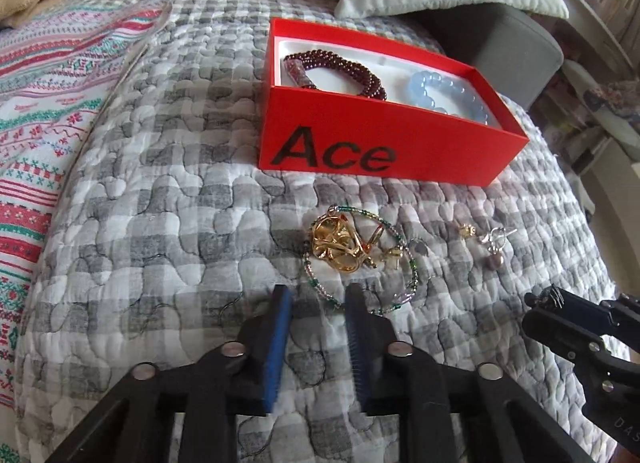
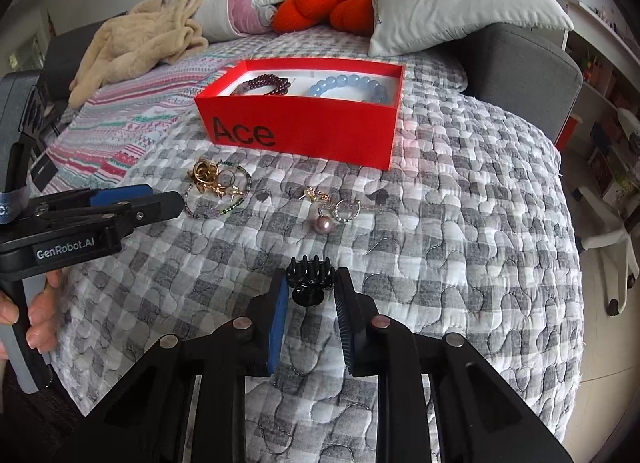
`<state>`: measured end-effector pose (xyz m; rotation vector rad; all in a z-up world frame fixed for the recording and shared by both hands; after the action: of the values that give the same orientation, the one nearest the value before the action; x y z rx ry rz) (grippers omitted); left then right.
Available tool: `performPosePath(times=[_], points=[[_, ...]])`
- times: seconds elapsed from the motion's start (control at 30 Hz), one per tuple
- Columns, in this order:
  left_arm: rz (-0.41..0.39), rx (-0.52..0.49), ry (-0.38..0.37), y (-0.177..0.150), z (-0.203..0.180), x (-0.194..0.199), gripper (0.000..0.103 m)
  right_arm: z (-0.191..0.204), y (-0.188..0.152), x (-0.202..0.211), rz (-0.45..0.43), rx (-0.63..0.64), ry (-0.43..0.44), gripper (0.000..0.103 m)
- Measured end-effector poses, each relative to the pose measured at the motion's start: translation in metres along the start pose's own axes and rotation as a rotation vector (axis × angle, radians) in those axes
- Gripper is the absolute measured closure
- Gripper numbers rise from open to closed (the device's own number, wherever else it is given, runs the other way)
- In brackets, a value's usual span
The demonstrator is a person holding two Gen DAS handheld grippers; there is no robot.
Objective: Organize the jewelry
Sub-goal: 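Grasp the beaded necklace with the left tool while the right tool grasps the black claw clip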
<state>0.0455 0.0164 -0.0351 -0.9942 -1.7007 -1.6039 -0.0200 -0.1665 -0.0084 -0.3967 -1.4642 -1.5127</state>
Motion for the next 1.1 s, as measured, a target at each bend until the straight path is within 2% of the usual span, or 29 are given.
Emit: performPosePath(times=[0.13, 0.4, 0.43, 0.5, 0.7, 1.1], points=[[0.018, -0.001, 0.053, 0.006, -0.007, -0.009, 0.095, -0.006, 0.003, 0.004, -0.008, -0.021, 0.001, 0.078], [0.016, -0.092, 0.19, 0.006, -0.024, -0.012, 0.096, -0.017, 0.007, 0.013, -0.016, -0.057, 0.004, 0.078], [0.014, -0.091, 0.198, 0.007, -0.023, -0.012, 0.099, -0.018, 0.007, 0.014, -0.017, -0.063, 0.003, 0.078], [0.008, -0.073, 0.196, 0.007, -0.021, -0.011, 0.103, -0.021, 0.008, 0.015, -0.016, -0.076, 0.001, 0.078], [-0.017, -0.026, 0.167, 0.011, -0.014, -0.001, 0.103, -0.021, 0.01, 0.022, -0.029, -0.09, 0.004, 0.078], [-0.128, 0.004, 0.088, 0.032, -0.016, 0.045, 0.103, -0.019, 0.022, 0.036, -0.065, -0.122, 0.038, 0.078]])
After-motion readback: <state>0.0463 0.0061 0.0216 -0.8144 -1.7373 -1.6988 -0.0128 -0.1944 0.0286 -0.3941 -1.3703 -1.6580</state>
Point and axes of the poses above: each gripper's, at about its wrist camera, not at the fingertips, and x roughly against the way its jaws point, z to its left, y to its top, the point moved 1 cm from there along -x, roughly the way its jaws point, and after that the axes turned 11 degrees about y, right-handed, at the moved point
